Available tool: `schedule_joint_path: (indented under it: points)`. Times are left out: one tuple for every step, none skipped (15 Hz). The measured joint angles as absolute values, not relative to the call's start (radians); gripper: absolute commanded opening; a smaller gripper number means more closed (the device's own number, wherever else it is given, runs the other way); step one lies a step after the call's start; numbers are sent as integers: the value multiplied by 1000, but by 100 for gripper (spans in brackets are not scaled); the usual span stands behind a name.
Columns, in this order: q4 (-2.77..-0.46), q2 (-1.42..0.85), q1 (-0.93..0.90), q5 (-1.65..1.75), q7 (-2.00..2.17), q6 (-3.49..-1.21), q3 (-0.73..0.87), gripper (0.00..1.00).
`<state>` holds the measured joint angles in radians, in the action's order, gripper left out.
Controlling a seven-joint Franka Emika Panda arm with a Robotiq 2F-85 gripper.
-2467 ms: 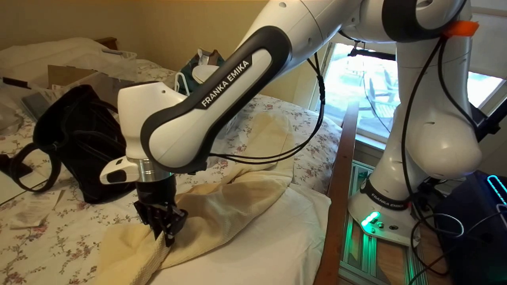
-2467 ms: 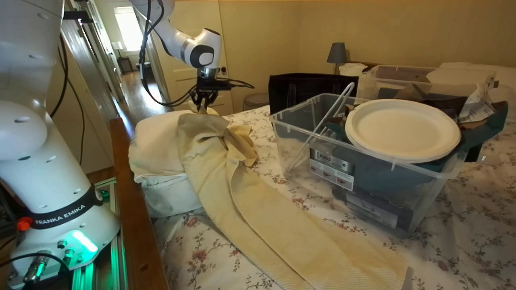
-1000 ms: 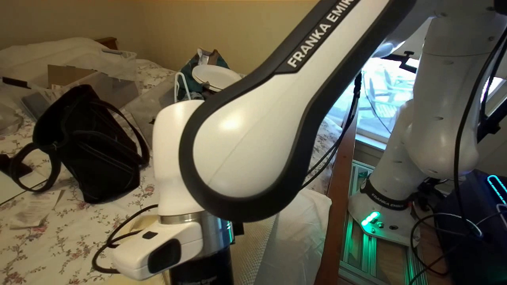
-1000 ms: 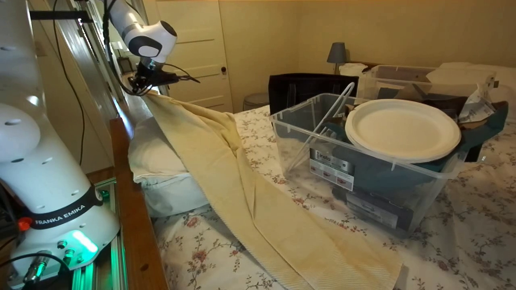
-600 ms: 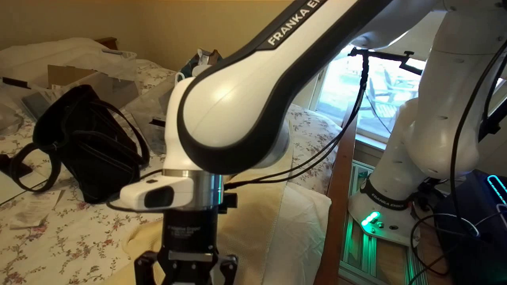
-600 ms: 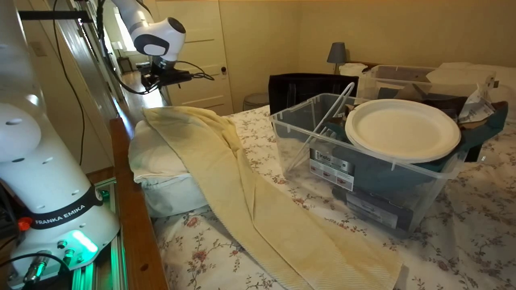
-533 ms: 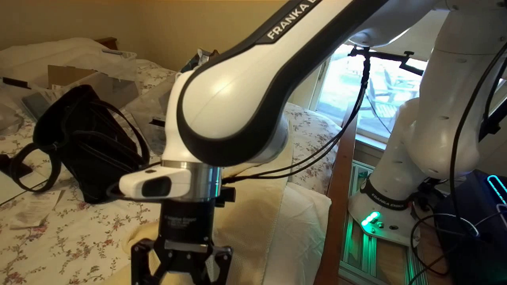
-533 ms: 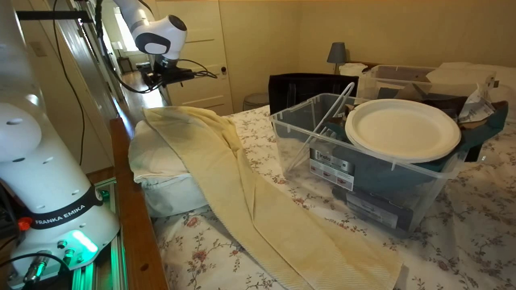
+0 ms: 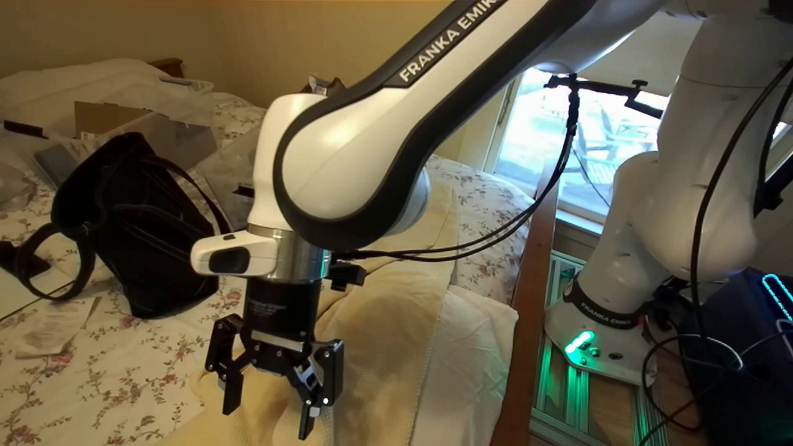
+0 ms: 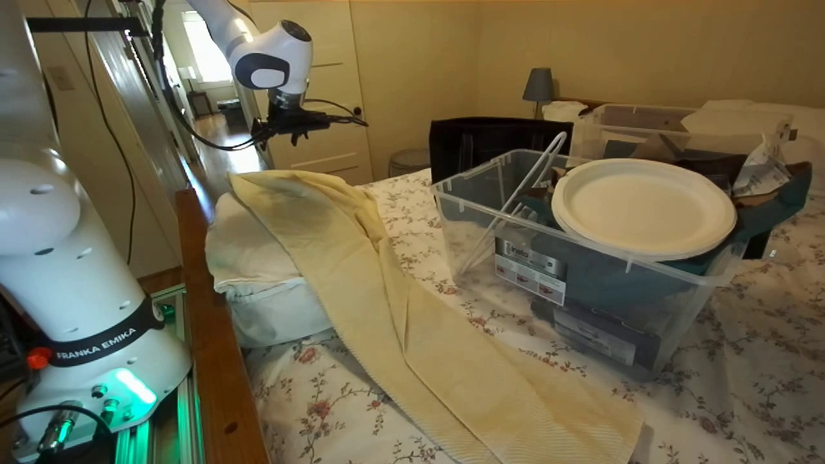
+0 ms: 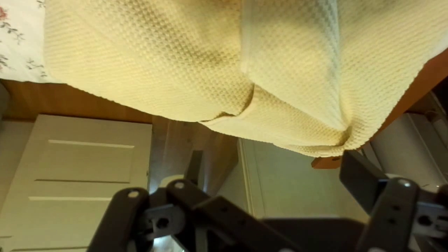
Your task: Unfold the towel.
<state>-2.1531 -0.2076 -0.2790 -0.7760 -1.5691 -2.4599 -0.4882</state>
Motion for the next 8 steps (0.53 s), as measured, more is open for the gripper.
schedule_joint_path:
  points:
    - [-2134, -224, -286, -764, -1562, -2428, -485, 100]
    - [-2108, -242, -292, -758, -1556, -2391, -484, 100]
    - [-2083, -258, -297, -756, -1541, -2361, -484, 100]
    - [-2063, -270, -299, -753, -1529, -2346, -483, 100]
    - [-2052, -278, -301, -751, -1522, -2340, -482, 100]
    - [-2046, -282, -301, -750, -1520, -2339, -480, 100]
    - [-2044, -285, -301, -749, -1520, -2339, -479, 100]
    - [-2045, -286, -301, -749, -1519, -2338, -478, 100]
